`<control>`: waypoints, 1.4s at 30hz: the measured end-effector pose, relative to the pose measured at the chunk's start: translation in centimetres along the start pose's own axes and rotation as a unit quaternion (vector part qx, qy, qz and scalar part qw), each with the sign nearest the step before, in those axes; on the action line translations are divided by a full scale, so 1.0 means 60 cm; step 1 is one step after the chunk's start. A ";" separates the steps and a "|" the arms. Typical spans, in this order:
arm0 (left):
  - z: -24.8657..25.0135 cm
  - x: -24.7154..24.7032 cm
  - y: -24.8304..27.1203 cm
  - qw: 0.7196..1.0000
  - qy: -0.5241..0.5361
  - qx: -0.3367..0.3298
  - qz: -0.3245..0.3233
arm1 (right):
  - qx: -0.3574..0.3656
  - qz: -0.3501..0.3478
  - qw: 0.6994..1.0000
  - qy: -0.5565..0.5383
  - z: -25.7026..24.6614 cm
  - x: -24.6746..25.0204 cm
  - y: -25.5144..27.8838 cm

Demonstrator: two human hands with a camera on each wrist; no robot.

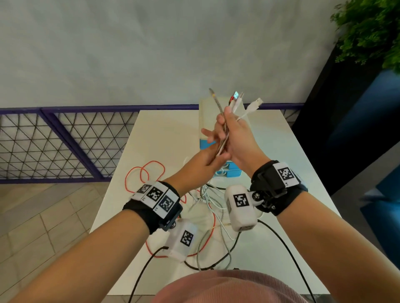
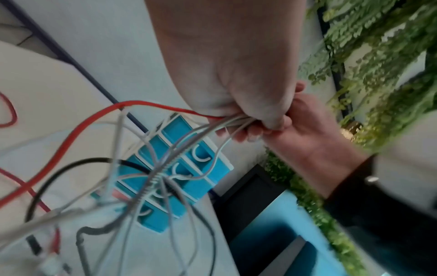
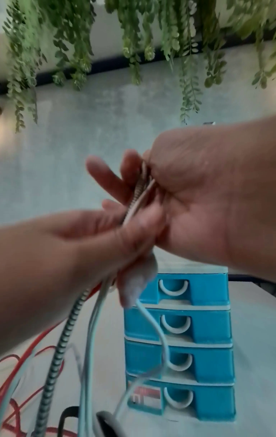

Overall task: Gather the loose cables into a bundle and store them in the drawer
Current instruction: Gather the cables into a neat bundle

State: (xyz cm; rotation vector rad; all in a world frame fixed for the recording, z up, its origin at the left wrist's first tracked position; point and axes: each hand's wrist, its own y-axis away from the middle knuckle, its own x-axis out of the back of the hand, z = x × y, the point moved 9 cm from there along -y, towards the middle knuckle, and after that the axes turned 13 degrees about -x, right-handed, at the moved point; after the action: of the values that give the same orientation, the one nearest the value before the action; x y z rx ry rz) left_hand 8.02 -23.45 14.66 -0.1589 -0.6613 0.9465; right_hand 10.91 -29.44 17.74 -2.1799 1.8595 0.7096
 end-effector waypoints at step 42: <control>-0.251 0.141 0.162 0.951 -0.045 0.295 0.078 | 0.087 0.228 0.951 0.189 -0.124 0.110 0.018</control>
State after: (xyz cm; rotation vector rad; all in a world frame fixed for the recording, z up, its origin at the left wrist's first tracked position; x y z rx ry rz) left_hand 13.50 -8.68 2.61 0.3696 -0.4285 1.2725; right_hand 12.26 -38.71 21.28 -1.8869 2.5543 0.1763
